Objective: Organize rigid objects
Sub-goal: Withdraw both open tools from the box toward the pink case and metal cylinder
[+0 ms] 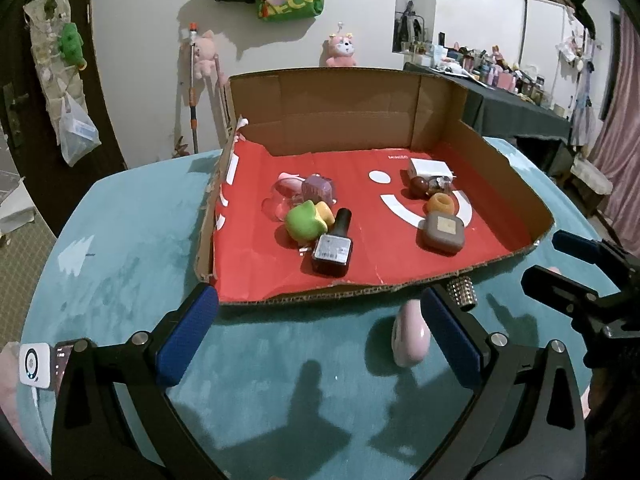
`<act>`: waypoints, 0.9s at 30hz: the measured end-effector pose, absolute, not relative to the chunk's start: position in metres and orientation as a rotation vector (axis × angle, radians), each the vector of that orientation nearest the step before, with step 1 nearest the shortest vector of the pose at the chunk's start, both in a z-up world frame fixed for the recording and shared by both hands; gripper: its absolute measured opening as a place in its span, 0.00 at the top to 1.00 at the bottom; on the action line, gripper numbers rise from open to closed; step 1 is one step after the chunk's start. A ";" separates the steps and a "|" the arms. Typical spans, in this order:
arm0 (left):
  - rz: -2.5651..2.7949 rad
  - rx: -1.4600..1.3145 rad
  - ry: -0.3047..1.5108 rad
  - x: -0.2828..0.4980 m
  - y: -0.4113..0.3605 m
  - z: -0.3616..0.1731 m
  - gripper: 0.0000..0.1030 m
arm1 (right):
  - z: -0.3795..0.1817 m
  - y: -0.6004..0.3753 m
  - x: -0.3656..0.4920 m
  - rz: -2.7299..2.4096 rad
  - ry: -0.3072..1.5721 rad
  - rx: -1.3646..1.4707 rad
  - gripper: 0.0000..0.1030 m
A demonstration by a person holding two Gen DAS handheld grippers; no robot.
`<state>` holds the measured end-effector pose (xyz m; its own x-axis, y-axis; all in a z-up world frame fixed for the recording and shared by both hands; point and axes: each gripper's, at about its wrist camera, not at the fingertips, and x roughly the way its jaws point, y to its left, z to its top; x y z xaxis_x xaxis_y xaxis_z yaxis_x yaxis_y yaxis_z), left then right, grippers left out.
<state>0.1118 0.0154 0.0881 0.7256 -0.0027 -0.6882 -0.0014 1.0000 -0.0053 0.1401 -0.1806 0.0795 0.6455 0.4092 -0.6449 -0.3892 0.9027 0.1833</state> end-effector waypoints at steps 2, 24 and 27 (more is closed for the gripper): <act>-0.007 -0.004 0.763 0.107 0.014 0.088 0.00 | 0.078 -0.181 0.137 0.451 0.741 0.024 0.00; -0.097 -0.014 0.814 0.076 0.004 0.059 0.00 | 0.052 -0.185 0.120 0.460 0.797 0.055 0.16; -0.118 -0.025 0.821 0.075 0.003 0.056 0.00 | 0.049 -0.185 0.123 0.458 0.813 0.067 0.23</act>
<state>0.0750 0.0035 0.0559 0.6750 -0.1146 -0.7289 0.0954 0.9931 -0.0678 0.1225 -0.1853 0.0492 0.5953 0.4193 -0.6855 -0.3689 0.9004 0.2305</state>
